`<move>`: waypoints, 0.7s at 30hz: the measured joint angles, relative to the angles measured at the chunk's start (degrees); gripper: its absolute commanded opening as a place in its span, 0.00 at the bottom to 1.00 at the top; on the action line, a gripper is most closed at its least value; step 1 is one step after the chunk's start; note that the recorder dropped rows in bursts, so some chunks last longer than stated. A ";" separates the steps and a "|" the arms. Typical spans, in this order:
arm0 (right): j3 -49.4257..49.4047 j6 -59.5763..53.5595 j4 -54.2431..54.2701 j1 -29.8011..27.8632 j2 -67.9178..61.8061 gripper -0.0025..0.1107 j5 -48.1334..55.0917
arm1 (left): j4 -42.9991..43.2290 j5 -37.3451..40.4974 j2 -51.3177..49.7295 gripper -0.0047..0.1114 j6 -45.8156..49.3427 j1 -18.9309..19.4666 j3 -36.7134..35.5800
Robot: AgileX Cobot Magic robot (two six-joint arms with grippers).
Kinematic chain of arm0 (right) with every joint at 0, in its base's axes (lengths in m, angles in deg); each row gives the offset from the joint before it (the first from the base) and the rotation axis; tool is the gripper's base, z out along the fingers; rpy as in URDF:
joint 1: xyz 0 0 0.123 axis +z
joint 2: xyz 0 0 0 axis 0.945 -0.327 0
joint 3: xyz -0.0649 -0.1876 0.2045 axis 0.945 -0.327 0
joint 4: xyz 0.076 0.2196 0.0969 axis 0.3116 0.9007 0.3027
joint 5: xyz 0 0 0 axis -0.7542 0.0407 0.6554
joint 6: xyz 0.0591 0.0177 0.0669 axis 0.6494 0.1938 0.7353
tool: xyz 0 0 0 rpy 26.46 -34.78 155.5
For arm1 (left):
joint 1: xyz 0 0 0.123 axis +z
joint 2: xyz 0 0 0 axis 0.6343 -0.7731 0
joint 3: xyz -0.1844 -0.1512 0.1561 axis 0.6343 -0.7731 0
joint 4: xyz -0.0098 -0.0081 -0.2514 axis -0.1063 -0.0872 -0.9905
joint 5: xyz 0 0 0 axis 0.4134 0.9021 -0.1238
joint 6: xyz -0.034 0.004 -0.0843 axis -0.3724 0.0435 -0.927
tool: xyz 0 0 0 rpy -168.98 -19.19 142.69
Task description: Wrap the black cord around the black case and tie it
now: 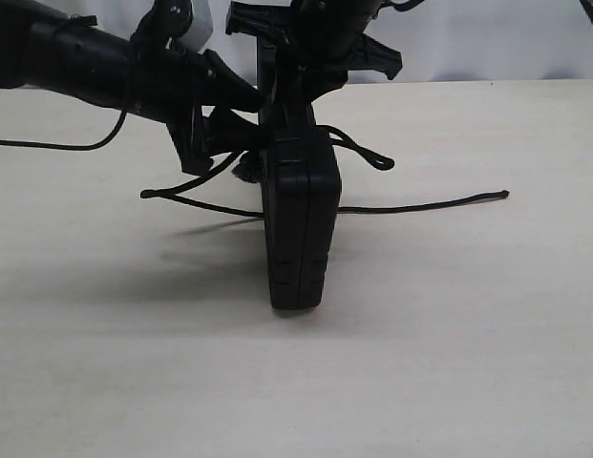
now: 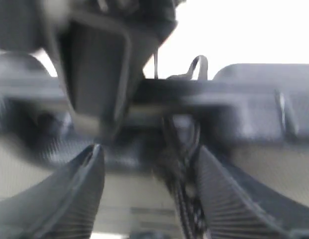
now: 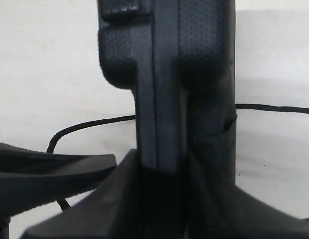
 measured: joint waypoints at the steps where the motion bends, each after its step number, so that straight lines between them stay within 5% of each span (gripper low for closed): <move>1: 0.00 0.00 0.00 0.00 0.00 0.06 0.00 | 1.17 -0.11 0.00 0.50 -0.70 0.00 0.00; 21: 0.00 0.00 0.00 0.00 0.00 0.06 0.00 | 20.32 1.58 4.74 0.50 -10.95 0.00 0.00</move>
